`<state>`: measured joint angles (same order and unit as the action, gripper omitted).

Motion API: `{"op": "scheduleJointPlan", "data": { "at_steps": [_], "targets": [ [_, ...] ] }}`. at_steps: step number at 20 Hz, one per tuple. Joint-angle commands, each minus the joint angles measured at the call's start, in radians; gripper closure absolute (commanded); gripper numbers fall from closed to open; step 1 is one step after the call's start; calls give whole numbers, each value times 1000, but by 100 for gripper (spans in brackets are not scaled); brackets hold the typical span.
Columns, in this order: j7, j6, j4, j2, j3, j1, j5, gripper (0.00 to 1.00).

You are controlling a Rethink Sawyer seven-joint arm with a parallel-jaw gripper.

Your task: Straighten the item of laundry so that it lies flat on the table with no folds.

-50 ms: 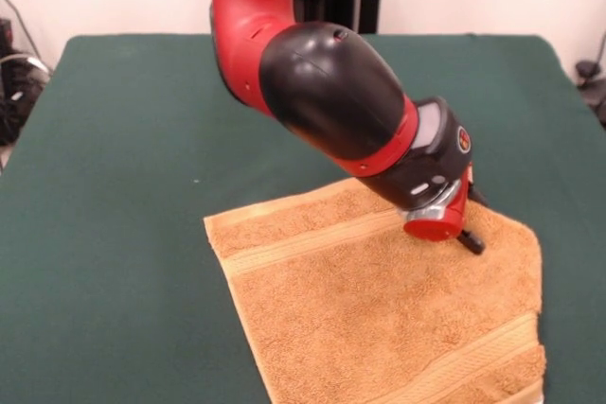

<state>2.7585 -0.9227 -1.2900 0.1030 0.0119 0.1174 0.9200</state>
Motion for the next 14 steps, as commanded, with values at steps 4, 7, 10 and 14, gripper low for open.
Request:
{"op": "scheduleJointPlan", "data": {
  "at_steps": [4, 7, 10, 14],
  "targets": [
    [501, -179, 44, -95, 14, -91, -76, 0],
    [432, -77, 47, -101, 65, -117, -102, 0],
    [420, -30, 29, -71, 117, -137, -122, 0],
    [465, -166, 4, 1, 126, -130, -123, 0]
  ]
}}
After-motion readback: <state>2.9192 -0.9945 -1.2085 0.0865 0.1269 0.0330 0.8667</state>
